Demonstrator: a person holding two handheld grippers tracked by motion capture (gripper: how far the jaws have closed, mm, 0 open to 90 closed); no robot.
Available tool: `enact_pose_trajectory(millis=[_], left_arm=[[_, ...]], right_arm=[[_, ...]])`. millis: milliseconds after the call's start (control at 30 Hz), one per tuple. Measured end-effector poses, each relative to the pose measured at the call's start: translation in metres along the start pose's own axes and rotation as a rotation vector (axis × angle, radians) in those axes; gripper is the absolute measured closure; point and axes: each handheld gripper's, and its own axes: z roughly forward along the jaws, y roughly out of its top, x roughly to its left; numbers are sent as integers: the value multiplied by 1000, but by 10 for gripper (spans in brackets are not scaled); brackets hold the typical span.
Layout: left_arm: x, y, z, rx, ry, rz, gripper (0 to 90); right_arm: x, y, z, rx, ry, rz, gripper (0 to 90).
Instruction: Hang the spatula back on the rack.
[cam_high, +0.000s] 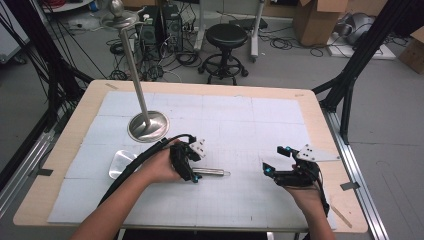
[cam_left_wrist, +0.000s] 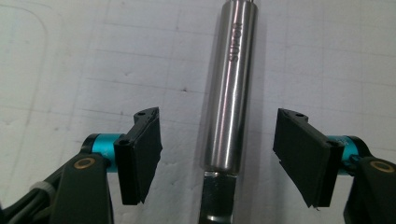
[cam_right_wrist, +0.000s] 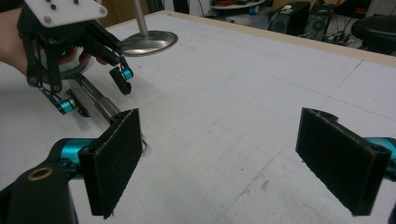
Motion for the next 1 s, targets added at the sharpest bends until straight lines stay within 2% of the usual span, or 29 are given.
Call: enact_pose_trajectory(millis=[67,200,433,700,867,1000], left_arm=[[-1,3,4,33,-5,8,343],[-2,6,8,55,-15,13,365],[-3,6,7,61,5,-13,422],[-10,13,7,114,26,-46,532],[-15,19,8,161,38,-47,602],[-14,19,8,161,28,-48,615]], right_arm=[[0,0,0,5,1,0,140],[0,0,1,7,-1,-5,141],[1,-1,2,17,4,-5,148],[1,-1,2,12,4,1,149],[3,-2,3,19,8,-2,149],[3,-2,3,18,7,-4,149]])
